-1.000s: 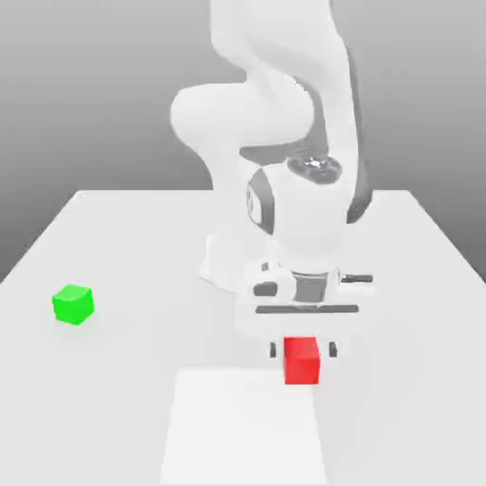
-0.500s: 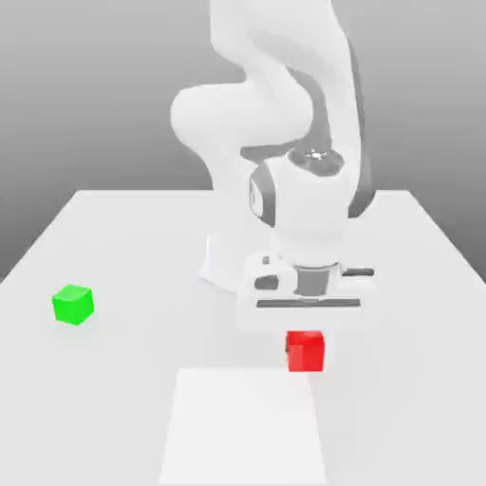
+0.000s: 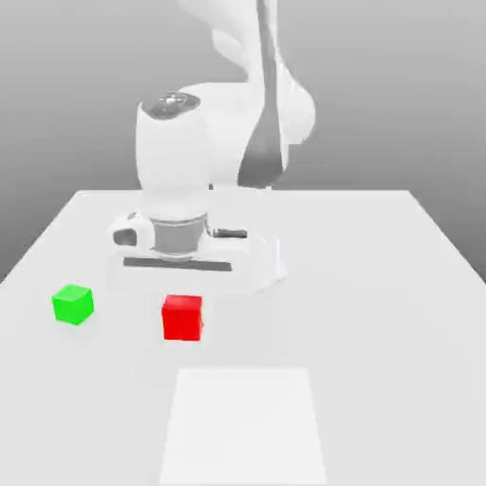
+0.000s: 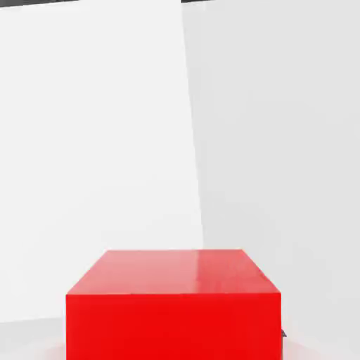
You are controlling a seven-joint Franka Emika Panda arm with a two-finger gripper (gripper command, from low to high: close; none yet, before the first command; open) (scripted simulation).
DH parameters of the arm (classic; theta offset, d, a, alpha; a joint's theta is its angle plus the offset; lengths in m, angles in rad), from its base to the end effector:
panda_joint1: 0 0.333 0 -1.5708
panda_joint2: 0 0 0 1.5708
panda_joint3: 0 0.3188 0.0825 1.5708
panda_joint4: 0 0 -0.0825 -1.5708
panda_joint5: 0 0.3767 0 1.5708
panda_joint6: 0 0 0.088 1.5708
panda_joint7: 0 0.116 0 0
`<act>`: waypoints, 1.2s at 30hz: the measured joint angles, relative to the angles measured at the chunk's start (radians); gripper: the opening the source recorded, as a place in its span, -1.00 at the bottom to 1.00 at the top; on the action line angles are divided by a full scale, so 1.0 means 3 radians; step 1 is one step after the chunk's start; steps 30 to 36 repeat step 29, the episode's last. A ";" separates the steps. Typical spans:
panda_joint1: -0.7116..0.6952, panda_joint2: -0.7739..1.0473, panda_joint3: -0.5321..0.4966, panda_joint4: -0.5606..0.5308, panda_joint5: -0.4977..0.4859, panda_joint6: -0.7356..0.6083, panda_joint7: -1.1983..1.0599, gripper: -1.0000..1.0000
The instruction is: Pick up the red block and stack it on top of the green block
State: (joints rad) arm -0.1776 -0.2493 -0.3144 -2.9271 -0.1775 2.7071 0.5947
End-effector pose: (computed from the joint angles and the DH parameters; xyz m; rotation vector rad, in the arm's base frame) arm 0.3010 -0.1441 0.2455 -2.8149 1.3912 -0.0370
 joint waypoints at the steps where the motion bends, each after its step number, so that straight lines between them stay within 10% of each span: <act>1: -0.0121 -0.0023 -0.0113 0.0011 -0.0066 -0.0029 -0.0128 -1.00; 14: -0.1169 0.0068 -0.1292 0.0105 -0.0529 -0.0021 -0.1468 -1.00; 21: -0.0876 0.0511 -0.1473 0.0101 -0.0017 0.0396 -0.1826 -1.00; 27: -0.0764 0.0970 -0.1261 0.0108 0.1050 0.0724 -0.2574 -1.00; 28: -0.0791 0.1009 -0.1219 0.0111 0.1158 0.0748 -0.2651 1.00; 36: -0.0791 0.1009 -0.1219 0.0111 0.1158 0.0748 -0.2651 1.00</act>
